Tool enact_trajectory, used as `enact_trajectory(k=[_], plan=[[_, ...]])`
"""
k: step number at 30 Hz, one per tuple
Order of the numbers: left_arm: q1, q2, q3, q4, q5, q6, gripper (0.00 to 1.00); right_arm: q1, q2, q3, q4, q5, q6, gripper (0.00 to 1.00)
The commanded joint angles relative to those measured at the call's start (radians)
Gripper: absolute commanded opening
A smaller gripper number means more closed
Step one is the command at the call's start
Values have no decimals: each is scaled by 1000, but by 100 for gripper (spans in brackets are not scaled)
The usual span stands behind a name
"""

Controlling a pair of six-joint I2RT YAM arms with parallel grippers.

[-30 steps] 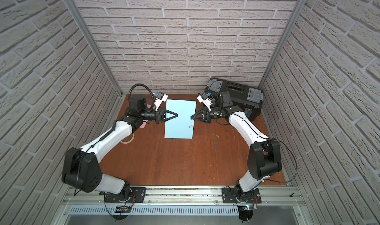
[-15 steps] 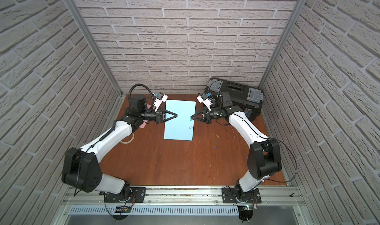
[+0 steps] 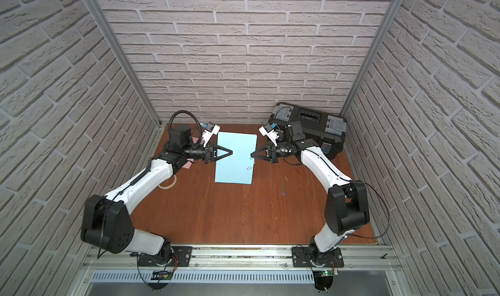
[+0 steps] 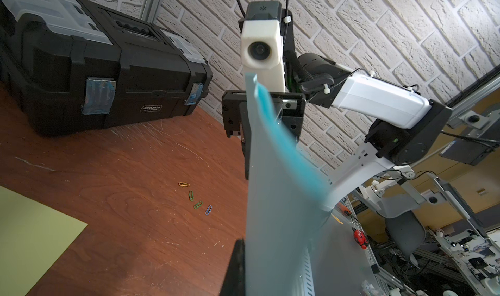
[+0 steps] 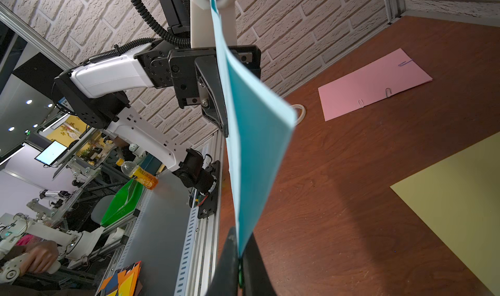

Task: Unclip the paperclips from the documents
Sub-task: Remove the paper clip from the document.

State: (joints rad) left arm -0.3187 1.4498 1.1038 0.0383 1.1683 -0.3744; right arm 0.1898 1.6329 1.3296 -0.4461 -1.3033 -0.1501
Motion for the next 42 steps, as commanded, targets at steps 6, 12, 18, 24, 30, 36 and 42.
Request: enact_trajectory(k=[6,12,18,24,30,36,42], plan=[[25,-42,-5,12,8,23,0,-6,11,28,-22,-19,-25,7],[30,-47,-4,6,8,25,0,-6,15,34,-33,-13,-33,7],[32,-47,2,-5,8,29,0,-6,20,37,-35,-13,-35,7],[32,-46,3,-7,6,34,0,-11,18,38,-51,1,-43,7],[33,-48,4,-8,7,35,0,-19,14,27,-54,14,-44,7],[35,-52,5,-17,13,43,0,-22,10,12,-59,25,-44,7],[35,-51,2,-14,17,48,0,-26,-2,-12,-54,106,-13,6]])
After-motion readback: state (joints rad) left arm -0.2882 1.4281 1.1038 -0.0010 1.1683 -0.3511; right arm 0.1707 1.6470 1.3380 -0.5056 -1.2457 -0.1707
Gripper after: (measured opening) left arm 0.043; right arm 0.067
